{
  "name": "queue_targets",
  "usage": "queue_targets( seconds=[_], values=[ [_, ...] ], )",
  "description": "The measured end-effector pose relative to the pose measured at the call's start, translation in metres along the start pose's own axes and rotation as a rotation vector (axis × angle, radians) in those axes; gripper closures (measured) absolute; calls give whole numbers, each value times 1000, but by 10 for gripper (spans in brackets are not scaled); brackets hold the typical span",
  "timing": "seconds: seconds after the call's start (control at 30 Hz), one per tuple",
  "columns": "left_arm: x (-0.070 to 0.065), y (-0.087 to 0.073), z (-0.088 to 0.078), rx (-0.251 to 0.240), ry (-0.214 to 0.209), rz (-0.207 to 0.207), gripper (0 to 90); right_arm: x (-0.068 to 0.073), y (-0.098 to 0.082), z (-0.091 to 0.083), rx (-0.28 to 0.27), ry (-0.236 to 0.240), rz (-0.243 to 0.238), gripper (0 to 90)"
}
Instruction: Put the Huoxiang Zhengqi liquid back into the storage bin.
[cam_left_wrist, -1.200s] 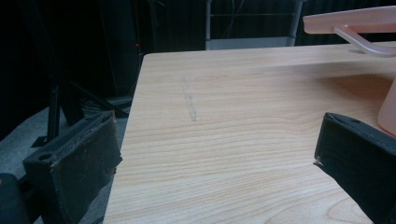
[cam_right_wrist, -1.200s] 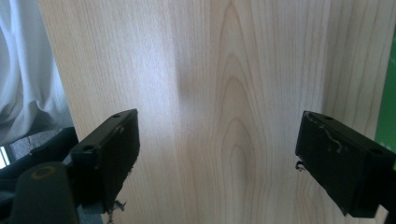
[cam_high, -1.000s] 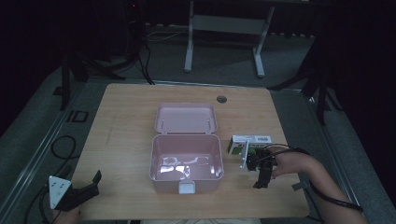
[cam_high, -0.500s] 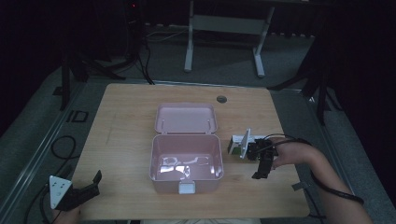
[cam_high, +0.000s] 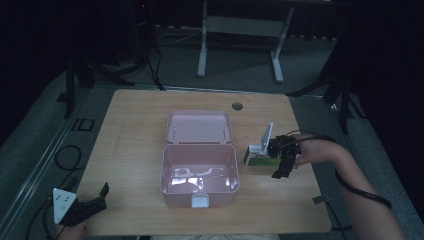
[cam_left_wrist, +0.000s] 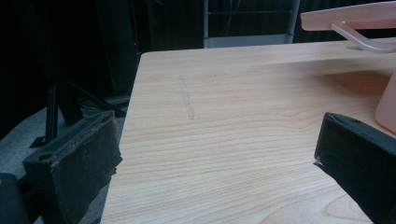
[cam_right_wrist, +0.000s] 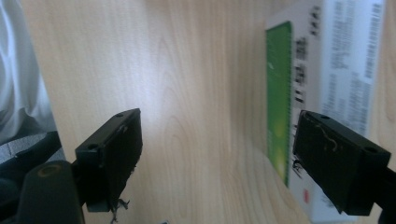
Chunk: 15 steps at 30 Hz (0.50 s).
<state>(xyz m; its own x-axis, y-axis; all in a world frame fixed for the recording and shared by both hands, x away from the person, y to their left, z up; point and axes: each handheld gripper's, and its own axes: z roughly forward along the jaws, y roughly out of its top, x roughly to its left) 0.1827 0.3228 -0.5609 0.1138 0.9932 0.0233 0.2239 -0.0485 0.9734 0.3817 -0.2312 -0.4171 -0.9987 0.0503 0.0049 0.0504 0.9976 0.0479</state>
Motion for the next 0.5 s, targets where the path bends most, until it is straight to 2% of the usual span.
queue_targets(
  seconds=[0.23, 0.4, 0.5],
  values=[
    [0, 0, 0, 1, -2, 4, 2, -16, -3, -4, 12, 10, 27, 153],
    [0, 0, 0, 2, -4, 3, 2, -28, -4, -3, 2, -25, 6, 159],
    [0, 0, 0, 3, -5, 4, 2, -33, -4, -1, 13, -22, 17, 181]
  ],
)
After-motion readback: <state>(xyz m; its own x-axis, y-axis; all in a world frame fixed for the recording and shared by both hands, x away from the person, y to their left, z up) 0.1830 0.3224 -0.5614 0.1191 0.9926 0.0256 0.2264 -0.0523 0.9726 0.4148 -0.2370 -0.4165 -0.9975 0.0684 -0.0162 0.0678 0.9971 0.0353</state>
